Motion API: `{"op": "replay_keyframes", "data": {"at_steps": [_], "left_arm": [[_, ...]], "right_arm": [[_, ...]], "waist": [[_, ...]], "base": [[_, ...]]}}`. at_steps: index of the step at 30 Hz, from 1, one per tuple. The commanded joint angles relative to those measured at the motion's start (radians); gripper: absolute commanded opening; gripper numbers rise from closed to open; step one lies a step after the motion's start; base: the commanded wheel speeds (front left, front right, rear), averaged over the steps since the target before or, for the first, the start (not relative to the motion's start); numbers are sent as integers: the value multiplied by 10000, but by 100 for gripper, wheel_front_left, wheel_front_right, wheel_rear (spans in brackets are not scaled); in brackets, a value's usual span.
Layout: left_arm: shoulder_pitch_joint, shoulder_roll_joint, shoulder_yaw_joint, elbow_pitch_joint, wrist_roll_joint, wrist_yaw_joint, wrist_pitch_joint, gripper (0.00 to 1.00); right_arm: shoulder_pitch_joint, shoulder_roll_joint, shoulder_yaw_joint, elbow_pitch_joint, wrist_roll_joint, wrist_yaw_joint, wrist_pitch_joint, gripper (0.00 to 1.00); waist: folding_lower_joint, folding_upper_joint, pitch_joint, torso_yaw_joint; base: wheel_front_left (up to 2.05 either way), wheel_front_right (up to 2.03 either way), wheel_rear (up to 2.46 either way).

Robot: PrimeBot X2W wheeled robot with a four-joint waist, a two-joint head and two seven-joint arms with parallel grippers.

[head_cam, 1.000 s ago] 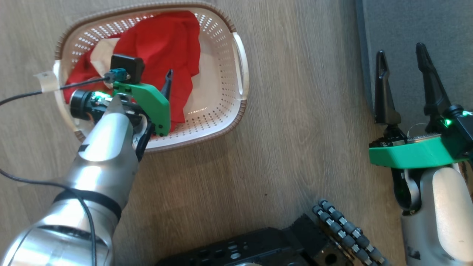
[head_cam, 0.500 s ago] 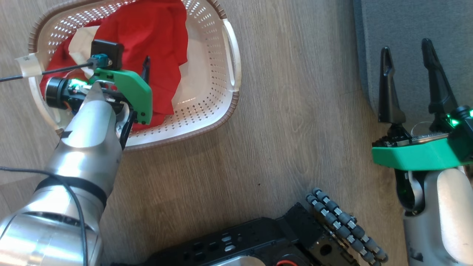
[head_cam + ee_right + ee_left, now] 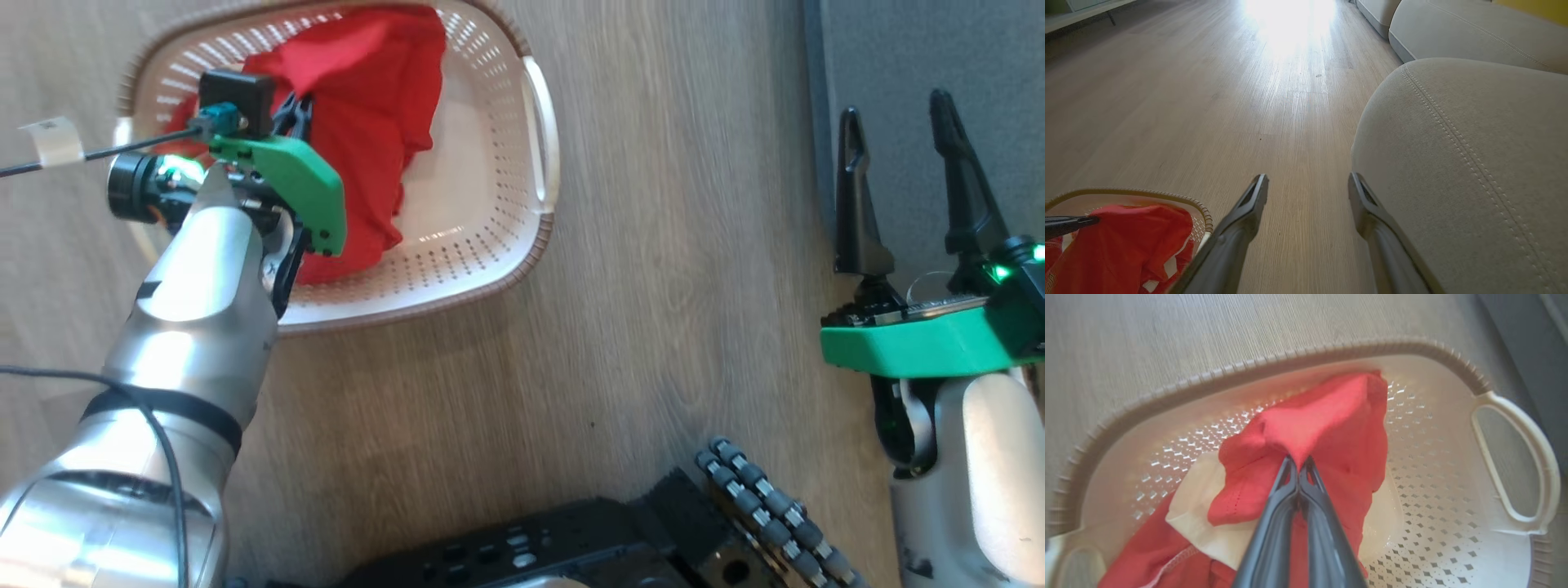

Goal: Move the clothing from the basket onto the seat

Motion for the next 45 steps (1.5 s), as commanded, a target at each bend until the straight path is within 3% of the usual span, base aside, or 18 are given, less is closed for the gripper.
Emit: {"op": "replay_keyframes", "data": {"at_steps": [1, 11, 23, 39, 45], "left_arm": [[382, 293, 272, -327, -67, 39, -123, 0], [2395, 731, 1239, -2538, -441, -47, -126, 0], [4917, 927, 1909, -5311, -802, 221, -63, 0], [7137, 1665, 2402, -8924, -1154, 1009, 731, 0], [7571, 1813, 2451, -9682, -1188, 1224, 988, 0]], "right_arm": [[399, -93, 136, -209, -21, -2, -65, 100], [573, -93, 294, 538, 314, -2, -65, 100], [1591, -93, 243, 1233, 302, -2, -65, 100], [2428, -93, 243, 1699, -106, -2, -65, 100], [2510, -93, 345, 1837, -362, -2, -65, 100]], "waist": [[0, 1, -350, 242], [0, 1, -2667, 906], [0, 1, -5220, 1351], [0, 1, -6924, 1886], [0, 1, -7217, 2087]], "base": [[0, 0, 0], [0, 0, 0], [0, 0, 0], [0, 0, 0], [0, 0, 0]]}}
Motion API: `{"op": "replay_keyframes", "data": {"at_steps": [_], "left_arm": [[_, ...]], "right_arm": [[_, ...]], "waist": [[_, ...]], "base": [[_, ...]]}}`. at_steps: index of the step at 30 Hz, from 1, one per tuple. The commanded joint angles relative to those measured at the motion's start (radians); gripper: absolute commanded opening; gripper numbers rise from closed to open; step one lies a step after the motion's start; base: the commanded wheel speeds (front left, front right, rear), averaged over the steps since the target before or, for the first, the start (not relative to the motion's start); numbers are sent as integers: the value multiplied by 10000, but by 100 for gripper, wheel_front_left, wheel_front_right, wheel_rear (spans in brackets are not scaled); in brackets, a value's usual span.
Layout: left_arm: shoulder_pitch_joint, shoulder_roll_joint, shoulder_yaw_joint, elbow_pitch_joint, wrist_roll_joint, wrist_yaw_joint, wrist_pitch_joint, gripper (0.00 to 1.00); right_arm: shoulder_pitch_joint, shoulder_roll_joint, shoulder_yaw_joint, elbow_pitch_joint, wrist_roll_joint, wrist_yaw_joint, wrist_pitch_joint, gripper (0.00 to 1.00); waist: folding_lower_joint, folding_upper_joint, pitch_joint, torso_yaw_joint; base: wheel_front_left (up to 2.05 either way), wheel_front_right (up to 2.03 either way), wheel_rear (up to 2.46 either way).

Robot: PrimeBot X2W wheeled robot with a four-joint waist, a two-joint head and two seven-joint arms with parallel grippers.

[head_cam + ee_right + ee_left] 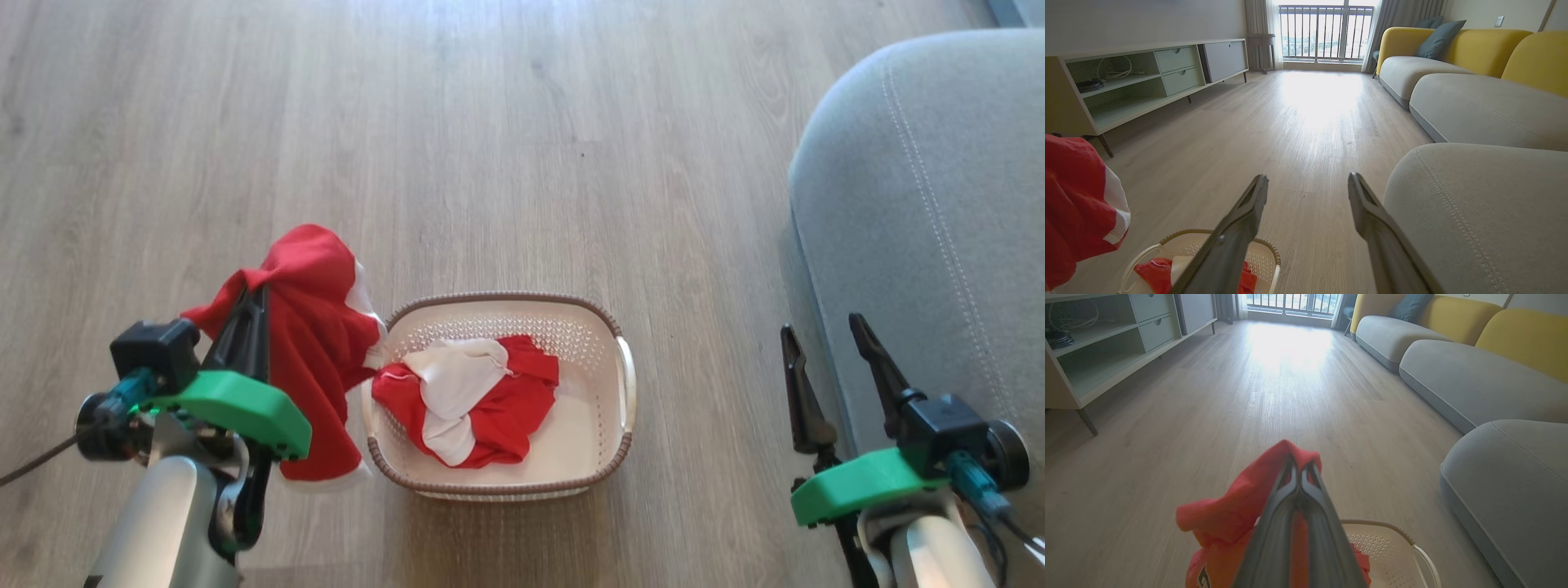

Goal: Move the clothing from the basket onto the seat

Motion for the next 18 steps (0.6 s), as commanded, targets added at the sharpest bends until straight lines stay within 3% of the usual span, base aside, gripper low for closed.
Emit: {"op": "replay_keyframes", "data": {"at_steps": [1, 12, 18], "left_arm": [[-180, 329, 406, -424, -72, 90, 32, 0], [40, 348, 236, -994, -64, 225, 220, 0], [-66, 352, -23, -1298, -13, 133, 387, 0]], "right_arm": [[-46, -95, 259, -253, -74, -2, -65, 100], [-224, -95, 548, -14, -512, -2, -65, 100], [-1179, -579, 2947, 338, -494, -2, -65, 100]], "waist": [[1, -1, -72, 79], [1, -1, -160, 303], [1, -1, -180, 364]], "base": [[0, 0, 0], [0, 0, 0], [0, 0, 0]]}}
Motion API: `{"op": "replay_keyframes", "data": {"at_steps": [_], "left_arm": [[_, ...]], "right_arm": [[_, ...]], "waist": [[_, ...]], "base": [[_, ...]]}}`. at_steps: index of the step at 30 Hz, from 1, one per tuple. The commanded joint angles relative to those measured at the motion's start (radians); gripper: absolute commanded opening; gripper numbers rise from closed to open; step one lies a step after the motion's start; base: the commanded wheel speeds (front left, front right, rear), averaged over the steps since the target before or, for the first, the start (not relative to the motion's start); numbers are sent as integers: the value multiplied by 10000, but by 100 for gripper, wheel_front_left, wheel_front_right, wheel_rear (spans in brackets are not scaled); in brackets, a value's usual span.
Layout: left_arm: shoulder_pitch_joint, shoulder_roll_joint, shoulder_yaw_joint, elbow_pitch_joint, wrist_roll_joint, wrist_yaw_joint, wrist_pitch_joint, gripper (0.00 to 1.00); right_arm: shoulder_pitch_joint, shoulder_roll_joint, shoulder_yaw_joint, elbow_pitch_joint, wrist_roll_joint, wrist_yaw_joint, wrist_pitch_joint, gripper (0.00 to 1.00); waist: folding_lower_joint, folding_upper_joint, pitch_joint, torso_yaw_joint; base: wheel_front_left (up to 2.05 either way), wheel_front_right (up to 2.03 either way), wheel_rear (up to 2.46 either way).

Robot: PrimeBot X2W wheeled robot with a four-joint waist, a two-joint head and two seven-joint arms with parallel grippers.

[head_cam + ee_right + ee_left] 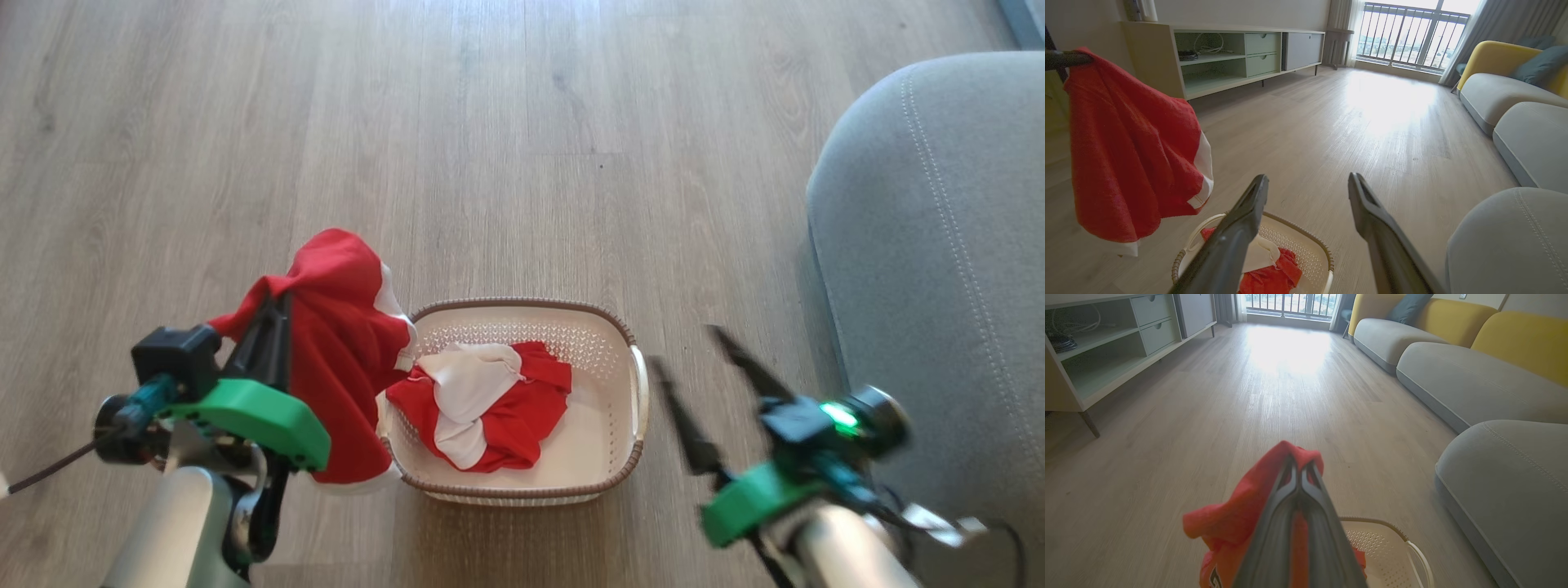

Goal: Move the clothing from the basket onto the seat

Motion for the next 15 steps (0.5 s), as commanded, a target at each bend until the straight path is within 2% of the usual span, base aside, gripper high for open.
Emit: {"op": "replay_keyframes", "data": {"at_steps": [1, 5, 6, 12, 15], "left_arm": [[-483, 289, 223, -507, 2, -45, 58, 0], [-634, 221, -74, -695, 76, -140, 218, 0], [-634, 221, -74, -695, 76, -140, 218, 0], [-867, 137, -633, -1040, 202, -410, 498, 0], [-913, 93, -978, -1249, 246, -621, 646, 0]], "right_arm": [[-983, -419, 1270, -116, 310, -2, -65, 100], [-2061, -987, 3061, 342, 1021, -2, -65, 100], [-2061, -987, 3061, 342, 1021, -2, -65, 100], [-3913, -1458, 5471, 1096, 2013, -2, -65, 100], [-4729, -1534, 6319, 1396, 2466, -2, -65, 100]], "waist": [[1, 0, -34, 52], [1, 0, -116, 219], [1, 0, -116, 219], [1, 0, -153, 531], [1, 0, -182, 684]], "base": [[0, 0, 0], [0, 0, 0], [0, 0, 0], [0, 0, 0], [0, 0, 0]]}}
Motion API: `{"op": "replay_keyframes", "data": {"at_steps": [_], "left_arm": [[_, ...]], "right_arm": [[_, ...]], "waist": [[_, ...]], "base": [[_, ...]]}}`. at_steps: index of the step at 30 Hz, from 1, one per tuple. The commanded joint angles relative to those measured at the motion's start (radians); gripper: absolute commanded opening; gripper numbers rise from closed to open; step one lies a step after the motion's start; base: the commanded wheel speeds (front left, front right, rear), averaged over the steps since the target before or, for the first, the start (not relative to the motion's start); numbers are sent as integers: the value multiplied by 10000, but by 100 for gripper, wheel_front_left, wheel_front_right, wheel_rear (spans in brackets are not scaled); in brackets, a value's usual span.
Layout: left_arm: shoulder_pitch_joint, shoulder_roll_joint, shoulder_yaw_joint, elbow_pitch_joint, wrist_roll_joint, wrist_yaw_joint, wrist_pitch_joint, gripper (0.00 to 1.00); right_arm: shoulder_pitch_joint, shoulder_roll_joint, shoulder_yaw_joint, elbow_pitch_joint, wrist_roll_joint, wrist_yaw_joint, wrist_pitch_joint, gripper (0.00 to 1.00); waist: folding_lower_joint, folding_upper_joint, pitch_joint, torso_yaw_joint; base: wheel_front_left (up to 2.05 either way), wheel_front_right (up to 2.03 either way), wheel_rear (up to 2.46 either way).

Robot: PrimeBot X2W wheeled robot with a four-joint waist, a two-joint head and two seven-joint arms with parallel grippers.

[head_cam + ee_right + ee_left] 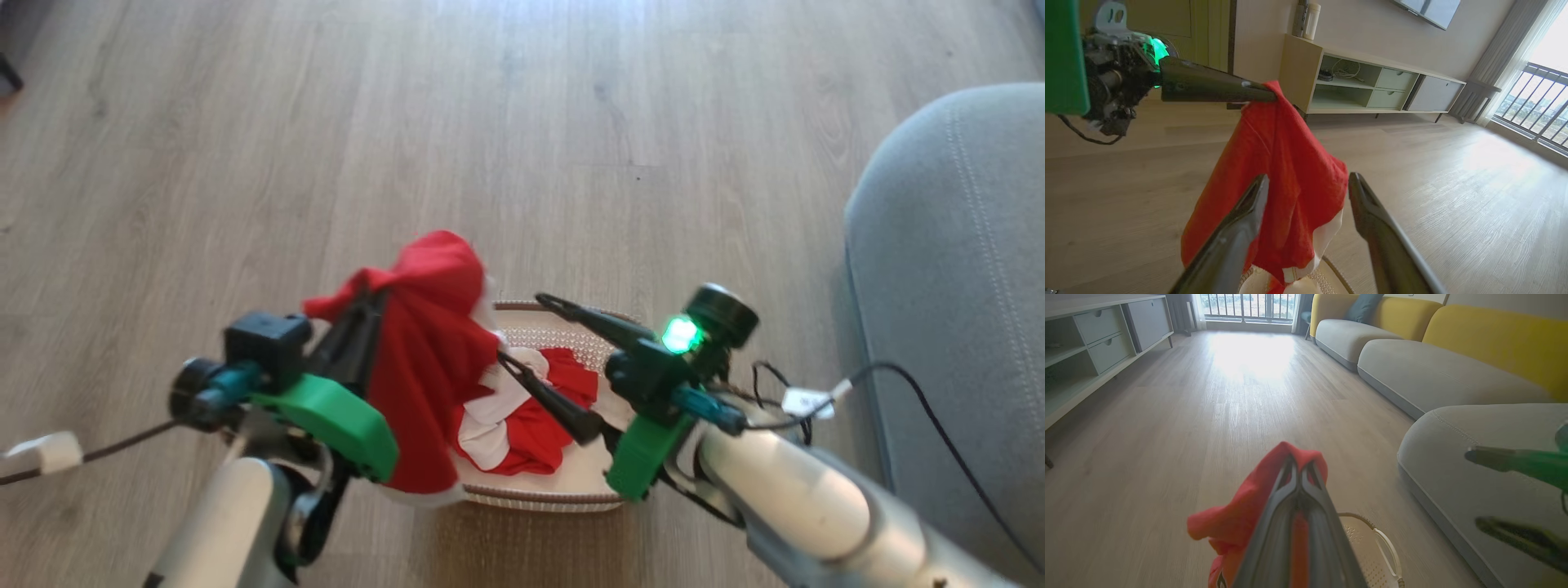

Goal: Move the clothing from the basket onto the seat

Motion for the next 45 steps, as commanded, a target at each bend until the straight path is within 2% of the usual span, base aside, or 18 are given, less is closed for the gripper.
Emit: {"op": "replay_keyframes", "data": {"at_steps": [1, 9, 19, 20, 21, 22, 23, 24, 26, 27, 28, 29, 36, 37, 45], "left_arm": [[-608, 101, 210, -469, 58, -115, 28, 0], [-500, -122, -789, -1074, 51, -701, 387, 0], [-213, -239, -1576, -2200, 13, -886, 940, 0], [-189, -242, -1591, -2269, -9, -875, 966, 0], [-169, -236, -1592, -2319, -18, -853, 987, 0], [-150, -222, -1586, -2345, -21, -831, 995, 0], [-131, -203, -1570, -2349, -26, -811, 993, 0], [-113, -175, -1549, -2343, -23, -787, 988, 7], [-73, -139, -1510, -2317, -30, -741, 962, 36], [-60, -134, -1493, -2299, -41, -723, 941, 45], [-54, -122, -1463, -2263, -42, -703, 901, 66], [-49, -117, -1435, -2218, -59, -696, 851, 100], [-79, -123, -1299, -1812, -139, -709, 451, 100], [-102, -108, -1304, -1620, -81, -719, 295, 100], [-300, -406, -1557, -945, -2, -815, -217, 100]], "right_arm": [[-429, 5, 205, -174, 205, -4, -65, 100], [-1362, -289, 1291, 276, 1050, -4, -65, 100], [-1372, -387, 1317, 366, 1417, -4, -65, 100], [-1346, -403, 1421, 428, 1494, -4, -65, 75], [-1321, -407, 1499, 492, 1626, -4, -65, 26], [-1301, -392, 1536, 539, 1790, -4, -65, 0], [-1290, -378, 1583, 568, 1945, -4, -65, 0], [-1300, -376, 1644, 586, 2064, -4, -65, 0], [-1336, -379, 1675, 607, 2213, -4, -65, 0], [-1347, -388, 1640, 606, 2268, -4, -65, 0], [-1369, -402, 1577, 584, 2297, -4, -65, 0], [-1392, -428, 1466, 549, 2304, -4, -65, 0], [-1379, -792, 530, 195, 2174, -4, -65, 0], [-1371, -933, 292, 35, 2102, -4, -65, 0], [-1214, -1280, -303, -518, 1889, -4, -65, 0]], "waist": [[0, -1, -39, 104], [0, -1, -151, 448], [0, -1, -141, 468], [0, -1, -146, 449], [0, -1, -154, 424], [0, -1, -164, 390], [0, -1, -170, 350], [0, -1, -168, 299], [0, -1, -184, 175], [0, -1, -168, 112], [0, -1, -159, 31], [0, -1, -138, -62], [0, -1, 43, -872], [0, -1, 114, -1262], [0, -1, 366, -3048]], "base": [[0, 0, 0], [0, 0, 0], [0, 0, 0], [0, 0, 0], [0, 0, 0], [0, 0, 0], [0, 0, 0], [0, 0, 0], [0, 0, 0], [0, 0, 0], [0, 0, 0], [0, 0, 0], [0, 0, 0], [0, 0, 0], [0, 0, 0]]}}
